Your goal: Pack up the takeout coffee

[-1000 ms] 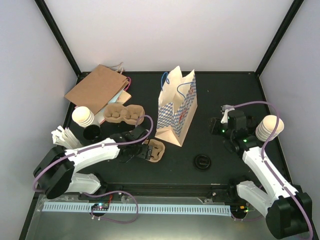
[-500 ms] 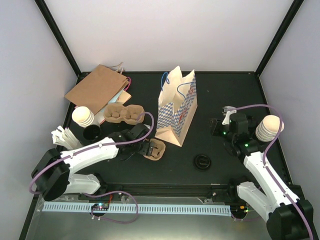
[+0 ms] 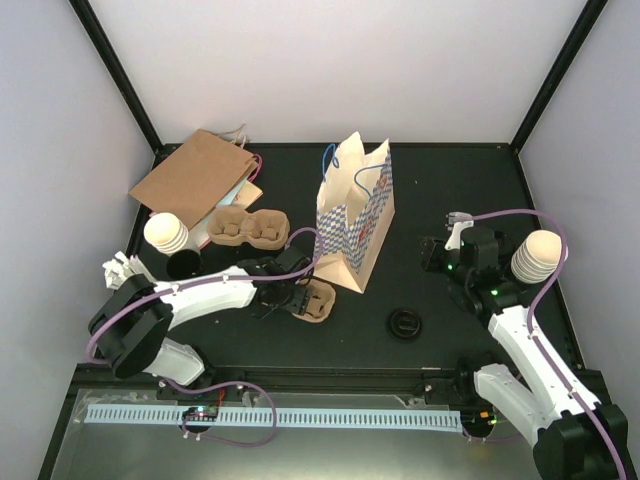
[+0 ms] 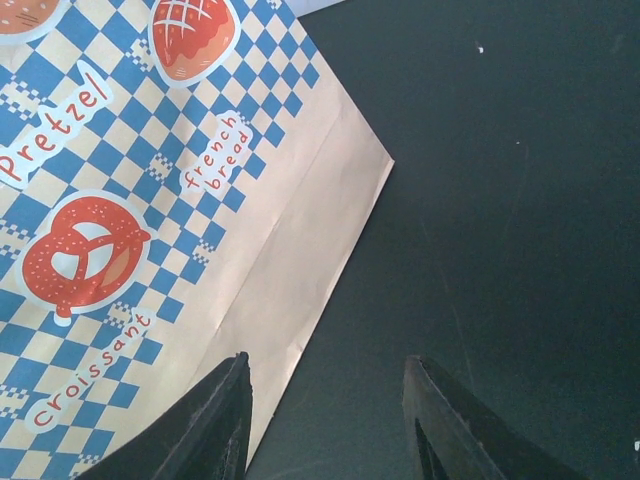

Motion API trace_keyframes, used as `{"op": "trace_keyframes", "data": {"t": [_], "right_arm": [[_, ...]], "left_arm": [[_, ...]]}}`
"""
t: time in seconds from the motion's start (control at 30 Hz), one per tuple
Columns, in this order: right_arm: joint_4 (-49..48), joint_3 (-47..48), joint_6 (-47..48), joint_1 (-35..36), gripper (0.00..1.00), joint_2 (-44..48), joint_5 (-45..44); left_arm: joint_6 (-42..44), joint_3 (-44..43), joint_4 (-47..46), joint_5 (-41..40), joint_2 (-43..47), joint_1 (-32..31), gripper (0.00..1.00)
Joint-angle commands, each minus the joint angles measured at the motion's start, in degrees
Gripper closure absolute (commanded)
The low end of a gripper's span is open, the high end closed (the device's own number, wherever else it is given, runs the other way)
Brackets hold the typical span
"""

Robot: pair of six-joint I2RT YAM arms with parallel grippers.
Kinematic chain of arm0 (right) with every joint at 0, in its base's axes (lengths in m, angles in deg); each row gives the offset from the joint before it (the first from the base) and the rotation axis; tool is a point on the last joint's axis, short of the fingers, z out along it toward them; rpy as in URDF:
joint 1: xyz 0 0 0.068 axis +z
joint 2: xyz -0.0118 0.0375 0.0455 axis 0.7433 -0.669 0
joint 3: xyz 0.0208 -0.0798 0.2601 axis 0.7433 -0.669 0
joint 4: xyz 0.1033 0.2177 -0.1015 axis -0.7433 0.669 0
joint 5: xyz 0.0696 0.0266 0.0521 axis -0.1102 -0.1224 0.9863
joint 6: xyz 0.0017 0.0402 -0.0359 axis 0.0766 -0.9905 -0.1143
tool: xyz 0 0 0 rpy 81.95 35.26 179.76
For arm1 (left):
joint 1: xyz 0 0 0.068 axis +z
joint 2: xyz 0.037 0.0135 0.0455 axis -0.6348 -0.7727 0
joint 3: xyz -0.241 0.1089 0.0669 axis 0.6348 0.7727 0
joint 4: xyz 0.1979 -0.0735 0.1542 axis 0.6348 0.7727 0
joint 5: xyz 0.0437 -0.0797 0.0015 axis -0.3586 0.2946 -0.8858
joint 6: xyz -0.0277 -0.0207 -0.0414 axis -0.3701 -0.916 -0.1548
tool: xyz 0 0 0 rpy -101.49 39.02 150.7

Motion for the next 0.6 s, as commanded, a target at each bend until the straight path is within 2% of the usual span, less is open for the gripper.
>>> {"op": "trace_keyframes", "data": {"t": [0.0,0.1,0.3,0.47,0.57], "right_arm": [[-0.53,0.12,1.28,-0.24,0.57,1.01,0.03],[-0.80,0.03,1.29,-0.18,0.57,0.86,0.28],[-1.53,0.13,1.07,-0.28,0.56,-0.74,2.47],[1.00,2.03,1.64,-0.23,0.56,-2.95,3.47],[4.18,4.13,2.22,-0.19,0.55,-4.58,5.20]], "left_arm": [[-3.21,-0.12,-2.50,8.42,-0.22,-1.00,0.30],[-6.42,1.67,-5.50,12.56,1.38,-3.80,0.30],[-13.52,-0.62,-8.39,14.74,2.07,-11.22,0.25],[-20.21,1.02,-18.92,18.28,4.63,-16.02,0.22],[-21.34,0.74,-21.35,18.33,5.83,-17.48,0.22]]}}
